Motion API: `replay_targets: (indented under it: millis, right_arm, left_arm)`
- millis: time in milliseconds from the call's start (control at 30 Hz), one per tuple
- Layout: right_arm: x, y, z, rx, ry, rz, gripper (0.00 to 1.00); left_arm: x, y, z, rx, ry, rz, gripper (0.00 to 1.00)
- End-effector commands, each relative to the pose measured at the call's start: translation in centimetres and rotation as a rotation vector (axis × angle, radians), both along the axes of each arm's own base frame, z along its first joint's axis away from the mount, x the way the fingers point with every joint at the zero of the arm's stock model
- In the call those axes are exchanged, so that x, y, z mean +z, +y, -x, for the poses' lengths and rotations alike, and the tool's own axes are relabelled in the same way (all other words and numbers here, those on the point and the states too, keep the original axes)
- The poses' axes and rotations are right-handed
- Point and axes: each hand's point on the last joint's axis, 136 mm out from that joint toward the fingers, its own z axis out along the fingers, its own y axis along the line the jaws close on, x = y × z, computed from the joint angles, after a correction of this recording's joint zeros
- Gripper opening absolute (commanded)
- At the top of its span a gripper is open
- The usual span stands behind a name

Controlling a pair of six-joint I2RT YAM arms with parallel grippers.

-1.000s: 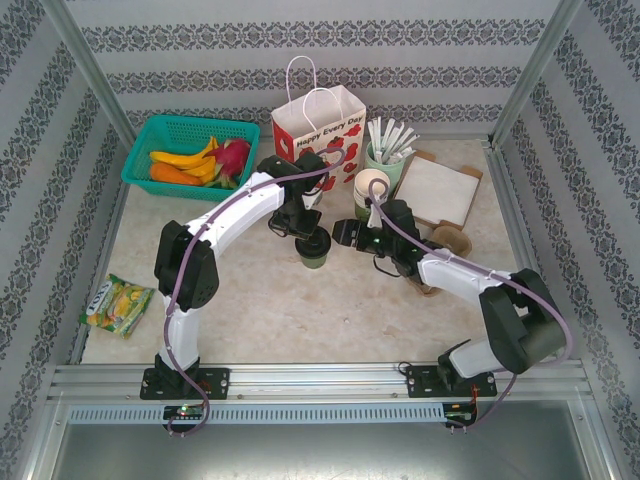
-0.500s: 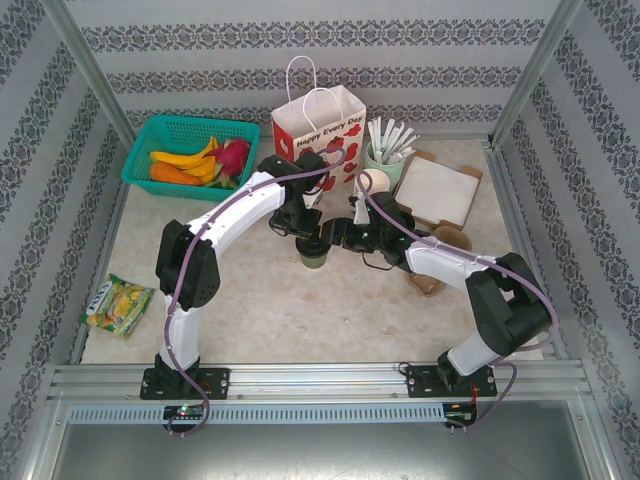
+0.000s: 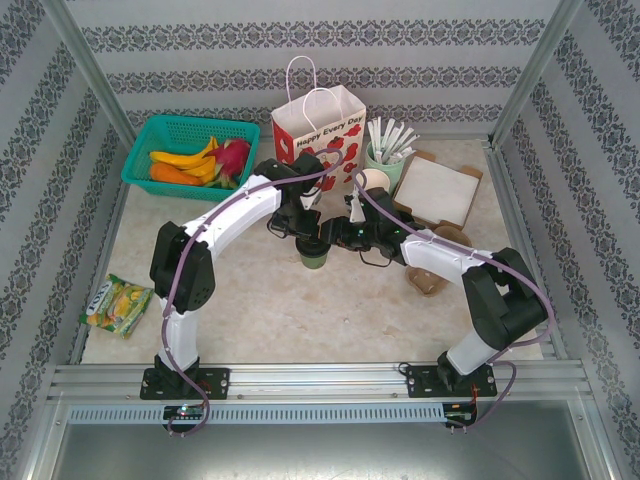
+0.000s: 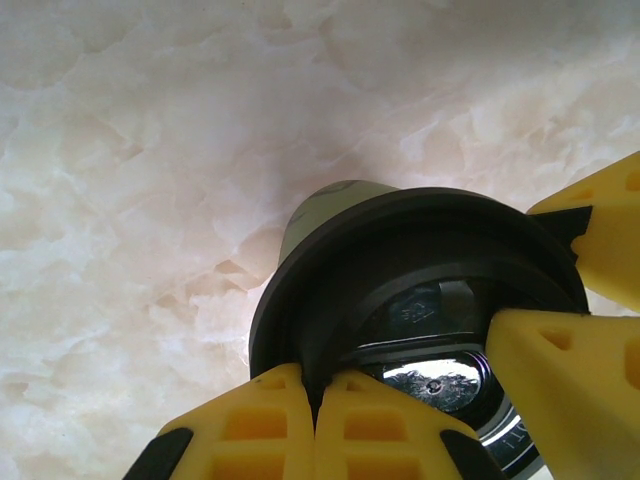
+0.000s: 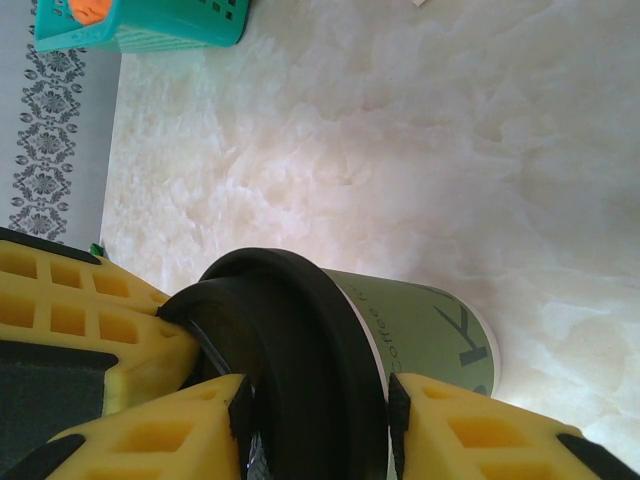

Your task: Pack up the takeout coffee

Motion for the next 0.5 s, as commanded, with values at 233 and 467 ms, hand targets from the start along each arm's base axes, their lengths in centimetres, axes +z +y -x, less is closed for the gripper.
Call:
replay_targets:
  millis: [233, 467]
  right_arm:
    - [1.6, -1.5, 0.4, -0.014, -0.093, 0.079, 0.70]
    - [2.6, -2.6, 0.8, -0.008, -0.179, 0.087, 0.83]
  left_arm:
    - [-2.2, -0.8, 1.8, 0.035, 0.142, -0.009, 0.00]
    - [-0.5, -0.7, 1.5, 0.057, 0.115, -0.002, 0.11]
